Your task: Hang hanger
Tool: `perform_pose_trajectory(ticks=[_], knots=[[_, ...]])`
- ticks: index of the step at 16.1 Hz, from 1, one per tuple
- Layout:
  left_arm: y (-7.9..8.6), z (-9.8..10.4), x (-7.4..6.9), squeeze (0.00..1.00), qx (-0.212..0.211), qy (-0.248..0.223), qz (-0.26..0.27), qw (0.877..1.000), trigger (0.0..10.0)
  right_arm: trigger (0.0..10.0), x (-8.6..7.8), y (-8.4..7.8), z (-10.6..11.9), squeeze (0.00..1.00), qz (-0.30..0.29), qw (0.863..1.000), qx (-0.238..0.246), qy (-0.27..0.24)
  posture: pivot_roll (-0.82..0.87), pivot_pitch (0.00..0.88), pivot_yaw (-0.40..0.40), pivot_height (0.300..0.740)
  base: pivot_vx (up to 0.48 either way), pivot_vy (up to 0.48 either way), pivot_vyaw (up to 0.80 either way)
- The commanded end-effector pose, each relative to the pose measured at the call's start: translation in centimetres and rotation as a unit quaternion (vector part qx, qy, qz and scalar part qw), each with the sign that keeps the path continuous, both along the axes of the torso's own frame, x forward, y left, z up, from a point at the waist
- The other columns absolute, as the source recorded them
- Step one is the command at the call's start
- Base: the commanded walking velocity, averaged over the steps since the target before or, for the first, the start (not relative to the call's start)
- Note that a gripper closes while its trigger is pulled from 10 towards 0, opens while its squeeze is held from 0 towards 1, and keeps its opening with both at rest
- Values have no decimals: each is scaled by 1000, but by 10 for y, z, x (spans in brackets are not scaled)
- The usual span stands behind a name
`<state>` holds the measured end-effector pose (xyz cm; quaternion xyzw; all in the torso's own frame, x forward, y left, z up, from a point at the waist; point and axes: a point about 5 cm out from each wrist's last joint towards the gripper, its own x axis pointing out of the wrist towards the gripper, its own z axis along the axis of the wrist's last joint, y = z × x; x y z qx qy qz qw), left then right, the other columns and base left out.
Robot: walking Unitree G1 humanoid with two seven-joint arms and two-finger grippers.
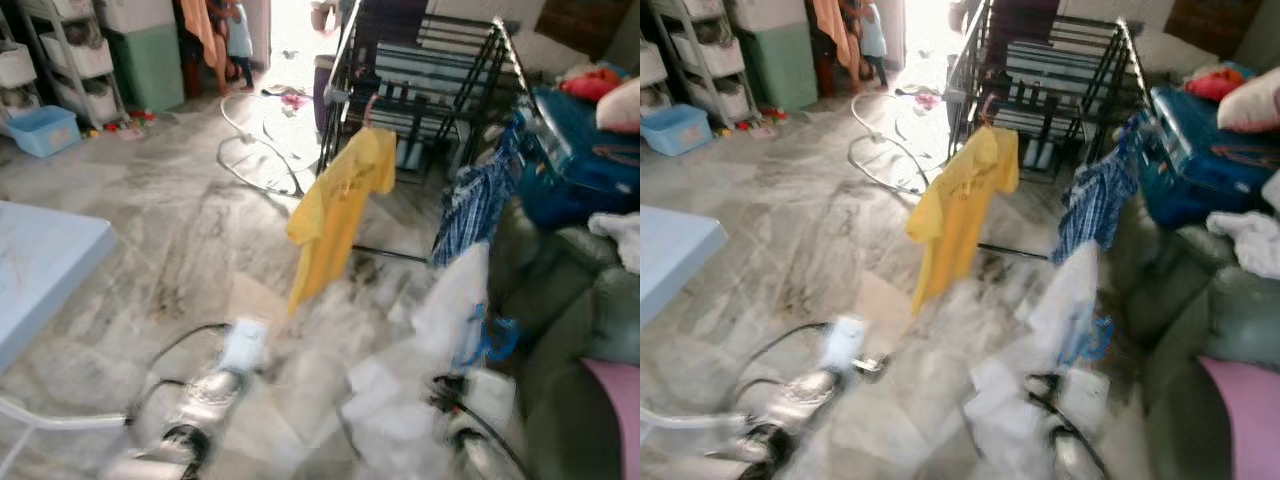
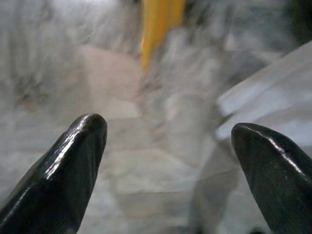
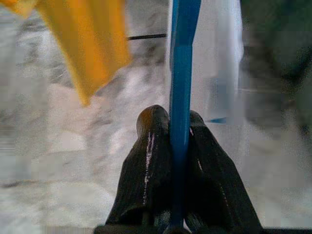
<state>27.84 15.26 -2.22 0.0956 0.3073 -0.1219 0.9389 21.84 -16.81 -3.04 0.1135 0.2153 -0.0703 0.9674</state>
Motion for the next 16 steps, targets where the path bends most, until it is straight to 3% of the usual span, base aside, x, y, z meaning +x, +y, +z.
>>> perform_pose_trajectory(ticks=[1, 11, 16], knots=[[-17, 2, 2, 0, -14, -2, -17, 1000, 10000, 10000, 1, -15, 6, 0, -14, 1000, -15, -16, 56, 0, -92, 740, 442, 0, 0], [-19, 3, 5, 0, -1, -2, -25, 1000, 10000, 10000, 4, -7, 6, 0, 0, 1000, -6, -12, 53, 0, -79, 740, 438, 0, 0], [-19, 3, 4, 0, 6, 4, -33, 999, 10000, 10000, 1, -3, -1, 0, -6, 1000, 1, 4, 50, 0, -60, 740, 49, 422, 0]])
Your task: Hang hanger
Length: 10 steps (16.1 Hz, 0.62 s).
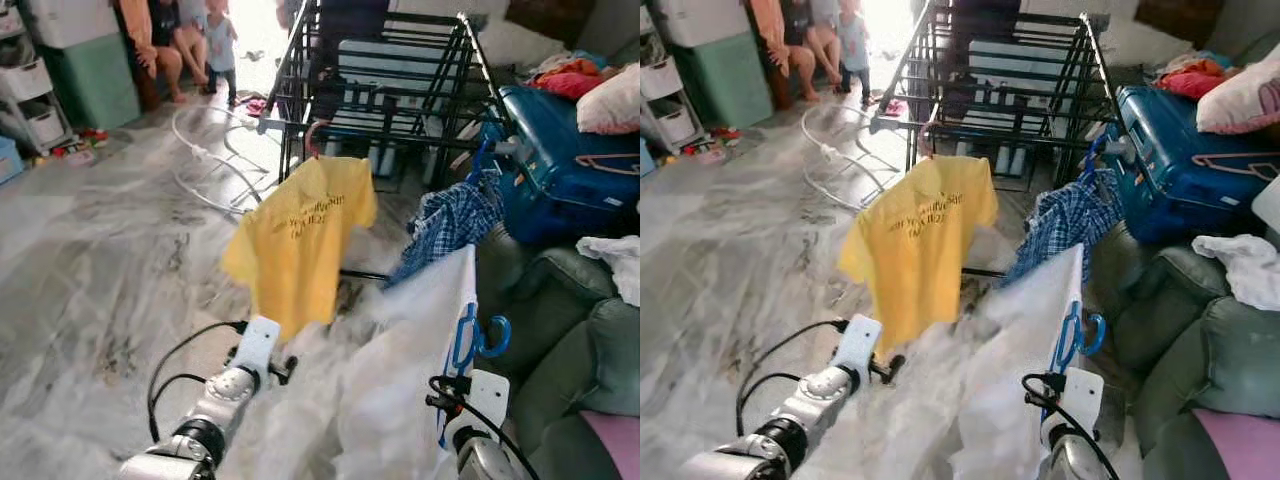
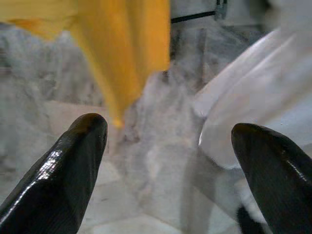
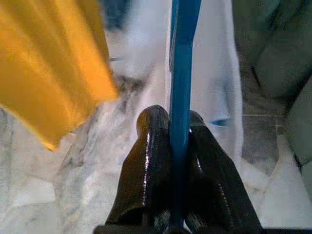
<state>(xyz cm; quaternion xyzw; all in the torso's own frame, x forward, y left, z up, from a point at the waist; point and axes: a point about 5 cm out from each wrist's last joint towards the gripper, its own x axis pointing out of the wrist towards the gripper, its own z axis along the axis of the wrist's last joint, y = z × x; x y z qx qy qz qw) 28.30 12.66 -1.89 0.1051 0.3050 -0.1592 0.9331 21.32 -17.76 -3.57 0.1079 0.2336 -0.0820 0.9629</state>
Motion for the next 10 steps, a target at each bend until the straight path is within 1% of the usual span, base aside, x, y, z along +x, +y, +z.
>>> perform_pose_trajectory(ticks=[1, 3, 6, 8, 10], knots=[[7, -1, 0, 0, 14, 5, 3, 1000, 10000, 10000, 7, 6, 5, 0, 0, 1000, 8, -16, 49, 0, -54, 740, 0, 428, 0], [7, 2, 3, 0, 20, -1, -1, 1000, 10000, 10000, 7, 6, 3, 0, -13, 1000, 13, -11, 45, 0, -43, 740, 0, 442, 0], [7, 4, 5, 0, 28, -4, -7, 1000, 10000, 10000, 6, 7, 2, 0, -20, 1000, 16, -8, 43, 0, -27, 740, 0, 0, 0], [6, 5, 6, 0, 26, -5, -11, 1000, 10000, 10000, 7, 8, 1, 0, -26, 999, 19, -7, 43, 0, -19, 740, 0, 0, 0], [6, 5, 6, 0, 32, -8, -21, 999, 10000, 10000, 8, 9, 1, 0, -29, 999, 22, -7, 42, 0, -15, 740, 0, 317, 0]])
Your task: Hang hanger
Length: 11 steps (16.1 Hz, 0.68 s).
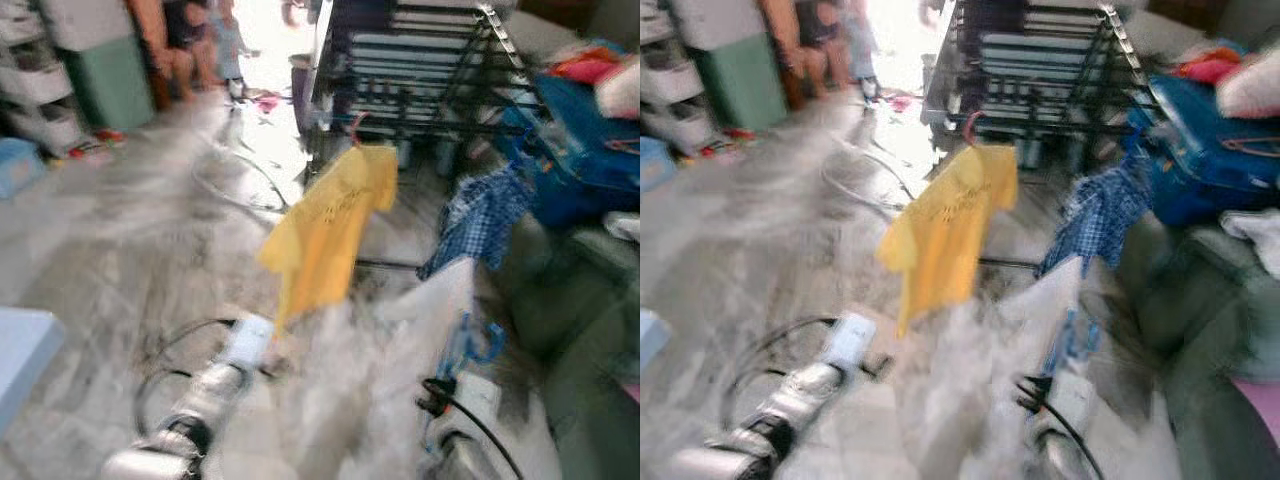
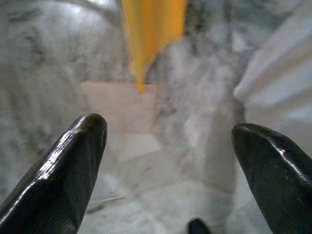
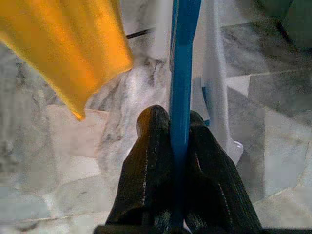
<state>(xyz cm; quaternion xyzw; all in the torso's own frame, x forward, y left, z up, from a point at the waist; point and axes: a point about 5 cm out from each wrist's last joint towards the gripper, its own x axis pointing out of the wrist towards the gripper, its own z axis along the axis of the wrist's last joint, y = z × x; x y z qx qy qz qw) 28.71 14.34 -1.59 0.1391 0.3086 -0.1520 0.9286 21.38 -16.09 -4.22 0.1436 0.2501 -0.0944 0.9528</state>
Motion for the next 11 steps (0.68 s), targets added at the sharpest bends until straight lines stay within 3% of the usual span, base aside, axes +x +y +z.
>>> perform_pose_trajectory(ticks=[1, 11], knots=[[-11, 2, 2, 0, -5, -4, -15, 1000, 10000, 10000, 9, -8, 8, 0, -10, 1000, -13, -23, 42, 0, -15, 740, 0, 322, 0], [-17, -4, -5, 0, -20, 6, -34, 999, 10000, 10000, 11, -7, 8, 0, 14, 999, -15, -26, 37, 0, -21, 740, 24, 32, 0]])
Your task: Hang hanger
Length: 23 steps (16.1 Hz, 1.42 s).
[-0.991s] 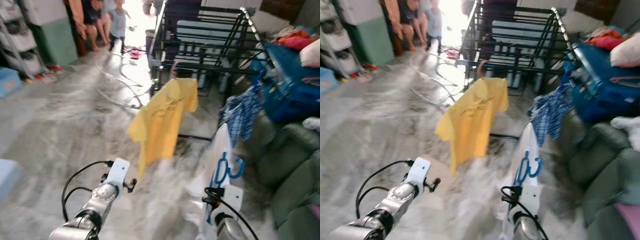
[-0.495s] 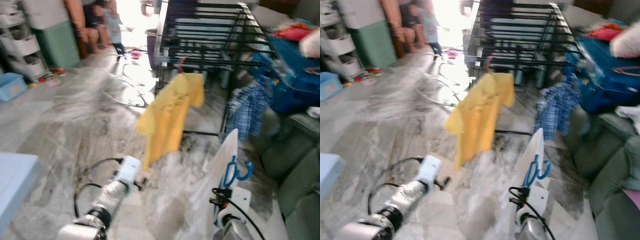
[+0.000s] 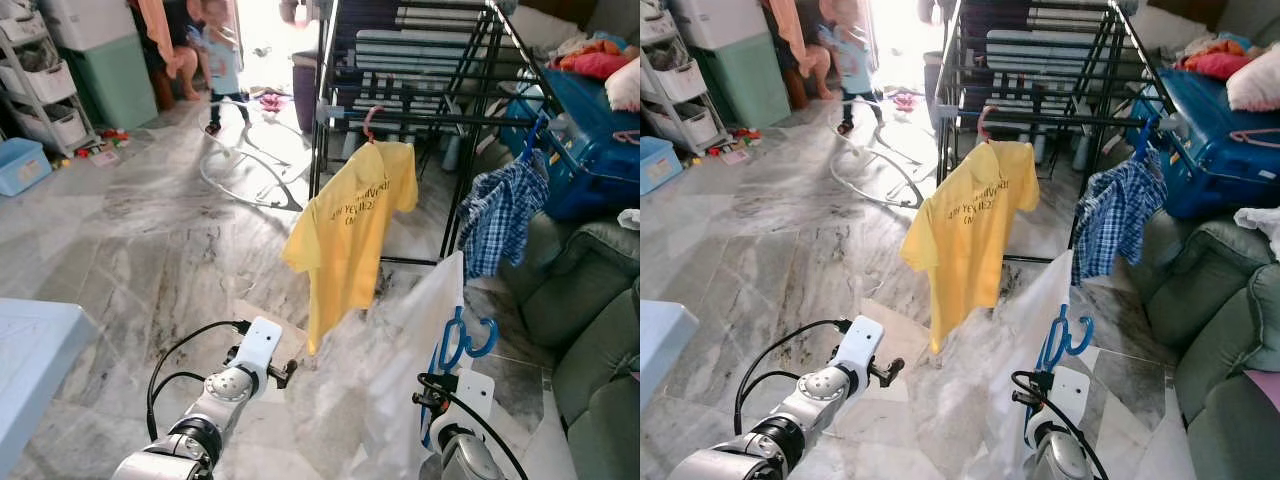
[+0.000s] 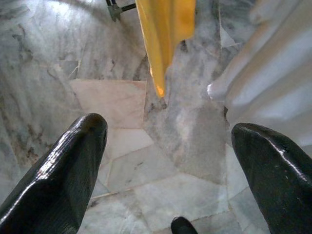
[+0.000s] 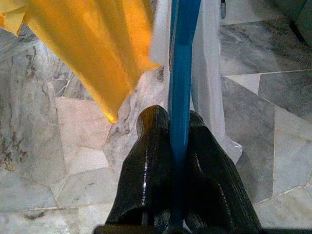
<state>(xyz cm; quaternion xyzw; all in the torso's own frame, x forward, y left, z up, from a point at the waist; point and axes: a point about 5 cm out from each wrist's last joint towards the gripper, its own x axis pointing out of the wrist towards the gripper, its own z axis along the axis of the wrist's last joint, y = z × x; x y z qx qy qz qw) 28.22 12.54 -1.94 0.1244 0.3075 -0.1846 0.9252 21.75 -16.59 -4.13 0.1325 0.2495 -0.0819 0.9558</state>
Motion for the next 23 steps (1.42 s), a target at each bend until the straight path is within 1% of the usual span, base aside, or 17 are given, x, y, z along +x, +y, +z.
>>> perform_pose_trajectory(ticks=[1, 4, 10, 12, 16, 17, 19, 23], knots=[[1, 0, 0, 0, 3, -1, -8, 1000, 10000, 10000, 9, -1, 8, 0, 1, 1000, -7, -25, 37, 0, -19, 740, 247, 0, 0], [1, -1, -1, 0, 3, 1, -11, 1000, 10000, 10000, 15, 0, 12, 0, 18, 999, -8, -34, 34, 0, -17, 740, 336, 0, 0], [-2, -1, -2, 0, 7, -2, -20, 1000, 10000, 10000, 27, -6, 20, 0, 37, 998, -8, -48, 27, 0, -18, 740, 402, 0, 0], [-3, -1, -2, 0, 7, -3, -21, 1000, 10000, 10000, 33, -7, 24, 0, 45, 997, -15, -54, 28, 0, -19, 740, 405, 0, 0], [-3, -1, -2, 0, 7, -3, -22, 1000, 10000, 10000, 46, -19, 37, 0, 34, 996, -27, -74, 26, 0, -19, 740, 405, 0, 0], [-3, -2, -2, 0, 8, -1, -21, 1000, 10000, 10000, 52, -25, 44, 0, 33, 995, -34, -84, 25, 0, -19, 740, 405, 0, 0], [-4, -2, -3, 0, 8, 0, -22, 1000, 10000, 10000, 56, -30, 50, 0, 33, 995, -32, -90, 25, 0, -21, 740, 403, 0, 0], [-4, -4, -5, 0, 13, 4, -22, 1000, 10000, 10000, 59, -20, 51, 0, 83, 994, -20, -68, 24, 0, -24, 740, 341, 0, 0]])
